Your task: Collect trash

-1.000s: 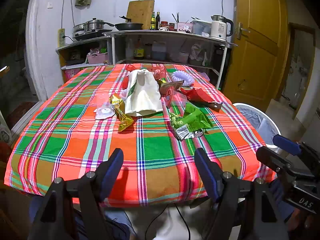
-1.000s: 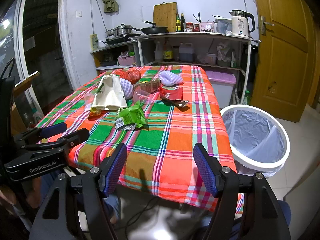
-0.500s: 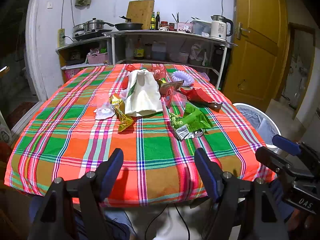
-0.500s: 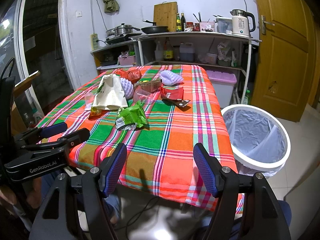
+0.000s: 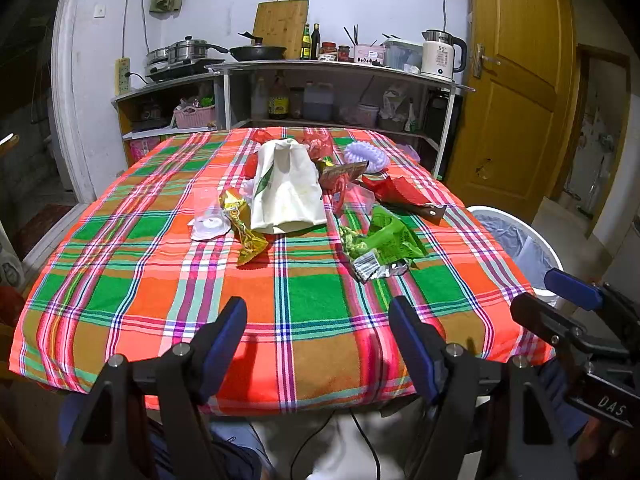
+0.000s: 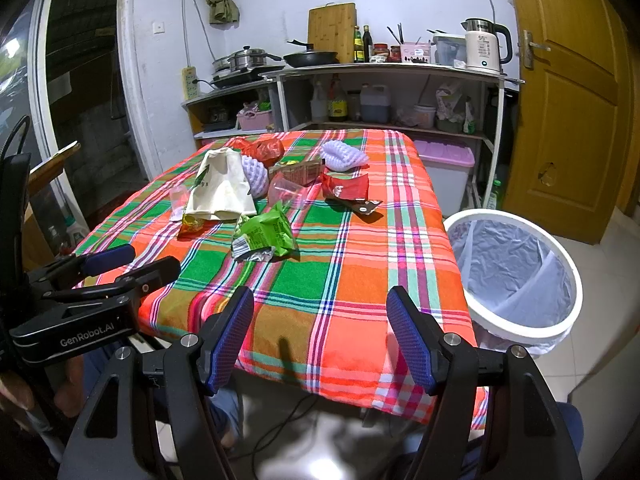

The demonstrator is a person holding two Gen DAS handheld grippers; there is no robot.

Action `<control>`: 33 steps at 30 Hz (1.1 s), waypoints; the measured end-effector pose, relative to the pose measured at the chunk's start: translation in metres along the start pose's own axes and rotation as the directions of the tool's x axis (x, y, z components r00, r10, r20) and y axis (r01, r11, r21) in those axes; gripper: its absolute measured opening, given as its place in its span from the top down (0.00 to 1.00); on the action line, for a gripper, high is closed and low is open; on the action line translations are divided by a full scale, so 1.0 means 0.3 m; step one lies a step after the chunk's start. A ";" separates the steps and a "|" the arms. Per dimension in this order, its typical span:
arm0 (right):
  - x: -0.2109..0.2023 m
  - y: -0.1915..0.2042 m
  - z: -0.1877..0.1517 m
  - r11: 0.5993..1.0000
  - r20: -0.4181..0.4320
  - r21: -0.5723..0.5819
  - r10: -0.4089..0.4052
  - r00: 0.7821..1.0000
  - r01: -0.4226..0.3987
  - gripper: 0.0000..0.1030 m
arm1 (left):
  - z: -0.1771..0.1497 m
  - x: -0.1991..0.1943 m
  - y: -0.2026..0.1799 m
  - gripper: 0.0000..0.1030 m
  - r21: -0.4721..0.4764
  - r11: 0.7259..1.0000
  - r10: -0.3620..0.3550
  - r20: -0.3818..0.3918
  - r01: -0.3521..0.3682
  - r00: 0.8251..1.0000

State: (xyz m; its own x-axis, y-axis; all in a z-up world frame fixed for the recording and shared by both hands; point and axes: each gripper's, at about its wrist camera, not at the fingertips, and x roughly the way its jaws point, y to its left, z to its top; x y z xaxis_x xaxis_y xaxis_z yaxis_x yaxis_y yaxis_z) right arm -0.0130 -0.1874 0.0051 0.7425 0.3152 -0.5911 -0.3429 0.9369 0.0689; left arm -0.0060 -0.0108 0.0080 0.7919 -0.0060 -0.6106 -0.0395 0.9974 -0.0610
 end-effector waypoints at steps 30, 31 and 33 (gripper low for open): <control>0.181 -0.021 0.208 0.997 0.018 -0.065 0.041 0.999 -0.039 0.33 | 0.160 0.171 0.178 0.27 -0.058 0.997 0.044 0.025 -0.042 0.999; 0.196 -0.023 0.224 0.997 0.020 -0.070 0.043 0.999 -0.041 0.33 | 0.169 0.180 0.180 0.27 -0.056 0.997 0.047 0.025 -0.046 0.999; 0.222 -0.021 0.243 0.996 0.021 -0.084 0.039 0.999 -0.037 0.33 | 0.181 0.201 0.185 0.27 -0.052 0.998 0.038 0.023 -0.036 0.999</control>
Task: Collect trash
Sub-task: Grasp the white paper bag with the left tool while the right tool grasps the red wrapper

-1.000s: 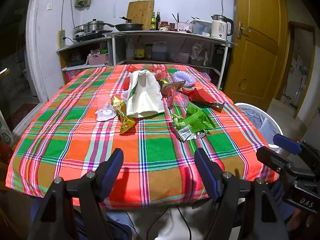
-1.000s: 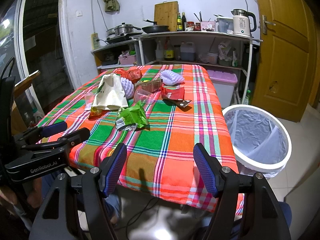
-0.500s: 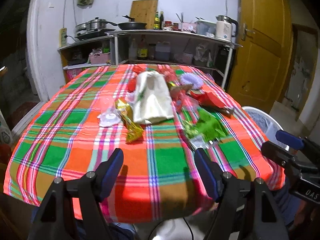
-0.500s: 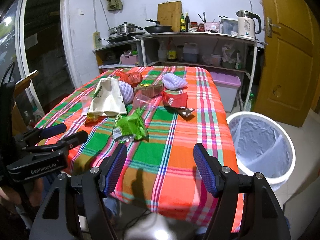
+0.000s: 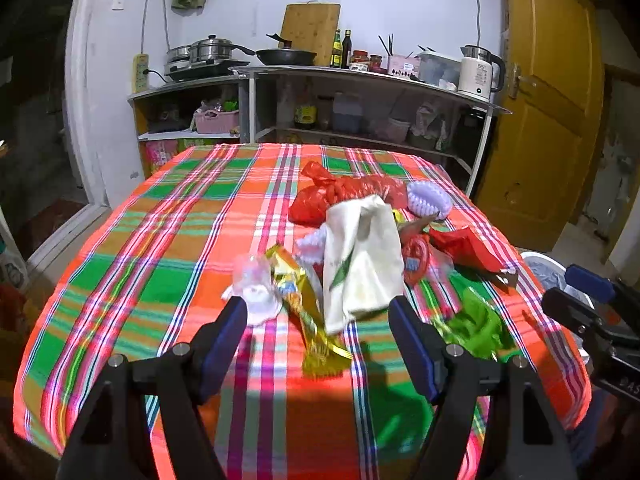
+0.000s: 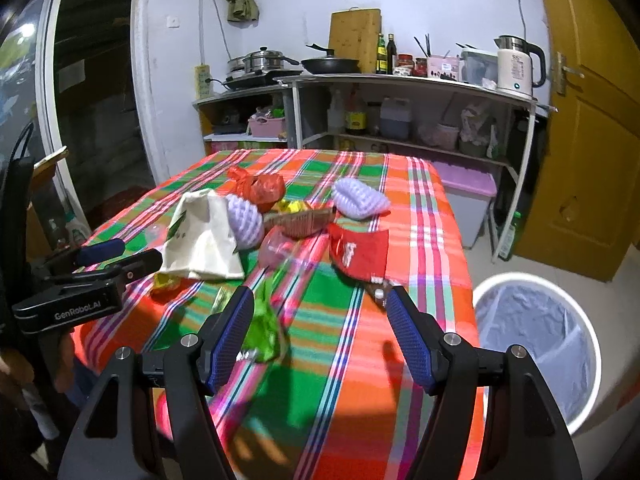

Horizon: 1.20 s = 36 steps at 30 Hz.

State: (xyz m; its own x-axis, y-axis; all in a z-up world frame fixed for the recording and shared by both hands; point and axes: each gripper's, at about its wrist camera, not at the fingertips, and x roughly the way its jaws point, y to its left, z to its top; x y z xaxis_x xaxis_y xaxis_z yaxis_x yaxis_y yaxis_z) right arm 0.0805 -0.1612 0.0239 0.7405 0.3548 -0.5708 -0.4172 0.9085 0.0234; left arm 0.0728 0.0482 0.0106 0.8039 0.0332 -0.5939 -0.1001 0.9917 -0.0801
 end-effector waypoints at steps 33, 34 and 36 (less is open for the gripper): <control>0.281 -0.089 0.099 0.999 -0.163 0.015 0.052 0.985 -0.050 0.94 | 0.069 0.079 -0.010 0.84 0.008 0.997 -0.079 -0.025 0.079 0.997; 0.267 -0.091 0.098 0.998 -0.157 0.021 0.054 0.986 -0.052 0.94 | 0.071 0.071 -0.007 0.85 0.006 0.997 -0.079 -0.022 0.079 0.997; 0.241 -0.092 0.096 0.998 -0.147 0.026 0.056 0.987 -0.053 0.95 | 0.074 0.051 -0.009 0.85 0.008 0.997 -0.074 -0.012 0.074 0.997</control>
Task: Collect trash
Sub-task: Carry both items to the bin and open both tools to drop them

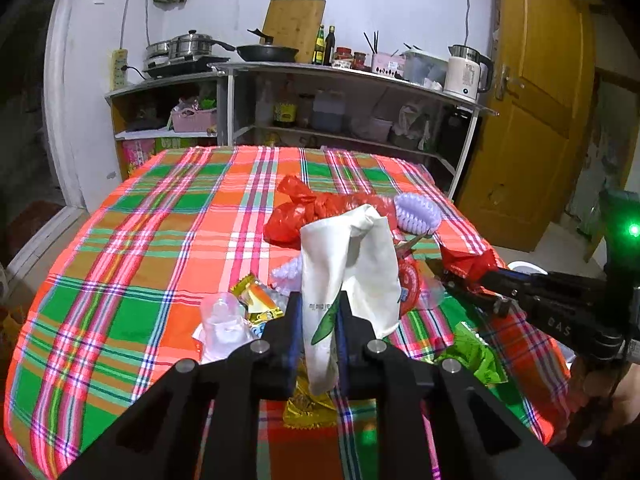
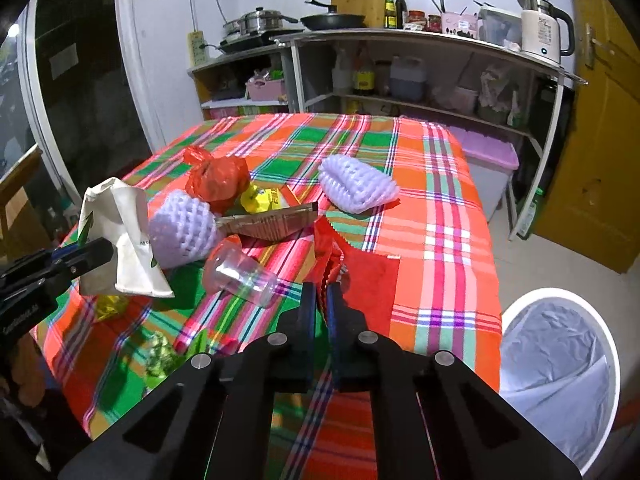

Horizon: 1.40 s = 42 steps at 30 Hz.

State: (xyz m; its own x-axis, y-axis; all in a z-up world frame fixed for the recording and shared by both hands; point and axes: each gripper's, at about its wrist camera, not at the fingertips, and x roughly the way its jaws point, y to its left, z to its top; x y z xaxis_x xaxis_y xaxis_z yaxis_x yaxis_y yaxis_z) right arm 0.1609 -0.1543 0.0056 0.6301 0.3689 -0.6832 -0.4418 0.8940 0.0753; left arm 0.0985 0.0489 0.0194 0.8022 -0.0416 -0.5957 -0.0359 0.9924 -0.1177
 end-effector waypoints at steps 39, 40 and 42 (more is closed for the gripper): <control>-0.397 -0.528 -0.296 0.940 0.069 0.309 -0.176 0.982 0.146 0.95 | 0.027 0.088 -0.714 0.84 0.237 0.921 -0.291 -0.109 0.309 0.951; -0.396 -0.538 -0.304 0.937 0.065 0.316 -0.177 0.982 0.148 0.95 | 0.021 0.101 -0.734 0.84 0.243 0.916 -0.298 -0.120 0.319 0.947; -0.393 -0.567 -0.322 0.931 0.054 0.333 -0.179 0.982 0.151 0.95 | 0.012 0.124 -0.774 0.84 0.253 0.906 -0.312 -0.141 0.339 0.939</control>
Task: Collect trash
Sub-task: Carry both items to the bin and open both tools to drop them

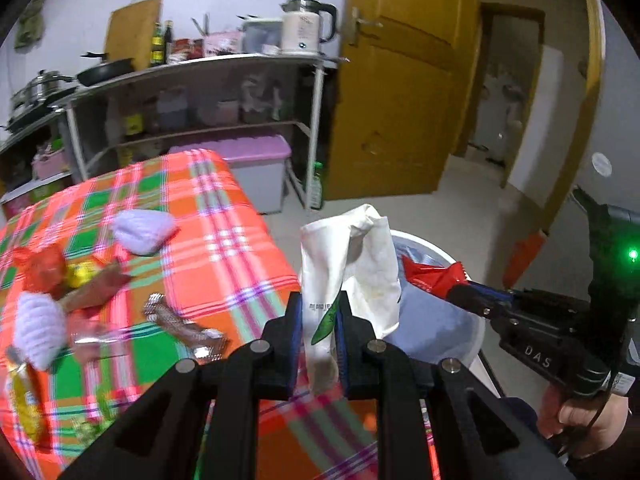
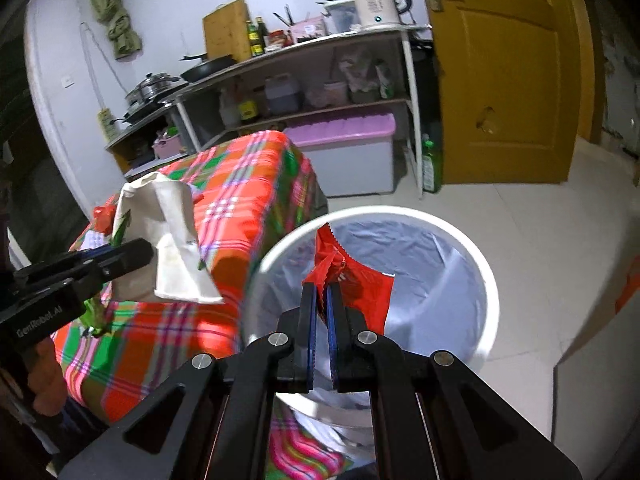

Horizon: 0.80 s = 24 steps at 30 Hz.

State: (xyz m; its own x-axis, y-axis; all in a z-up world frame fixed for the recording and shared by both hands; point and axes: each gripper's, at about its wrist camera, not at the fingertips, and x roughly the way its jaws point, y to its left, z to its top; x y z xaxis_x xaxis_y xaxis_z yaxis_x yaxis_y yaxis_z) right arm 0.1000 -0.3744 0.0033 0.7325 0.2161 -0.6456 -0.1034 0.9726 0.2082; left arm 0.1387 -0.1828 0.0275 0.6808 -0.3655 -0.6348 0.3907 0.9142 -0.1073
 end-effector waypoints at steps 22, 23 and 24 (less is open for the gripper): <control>0.055 -0.120 -0.050 0.996 -0.048 0.086 -0.034 0.998 0.038 0.91 | -0.040 0.161 -0.050 0.57 -0.015 0.998 -0.069 -0.090 0.068 0.994; 0.051 -0.115 -0.048 0.996 -0.043 0.085 -0.032 0.999 0.035 0.91 | -0.041 0.146 -0.046 0.57 -0.019 0.998 -0.065 -0.081 0.064 0.995; 0.043 -0.109 -0.046 0.996 -0.037 0.084 -0.029 0.999 0.032 0.91 | -0.041 0.138 -0.038 0.56 -0.022 0.998 -0.059 -0.073 0.058 0.996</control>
State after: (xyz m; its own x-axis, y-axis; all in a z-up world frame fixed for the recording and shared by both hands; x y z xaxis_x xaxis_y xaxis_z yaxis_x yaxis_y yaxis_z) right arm 0.1036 -0.4022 -0.0221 0.7098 0.1911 -0.6780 -0.0231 0.9683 0.2487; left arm 0.1548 -0.2062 -0.0069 0.6090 -0.4053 -0.6818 0.4156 0.8952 -0.1609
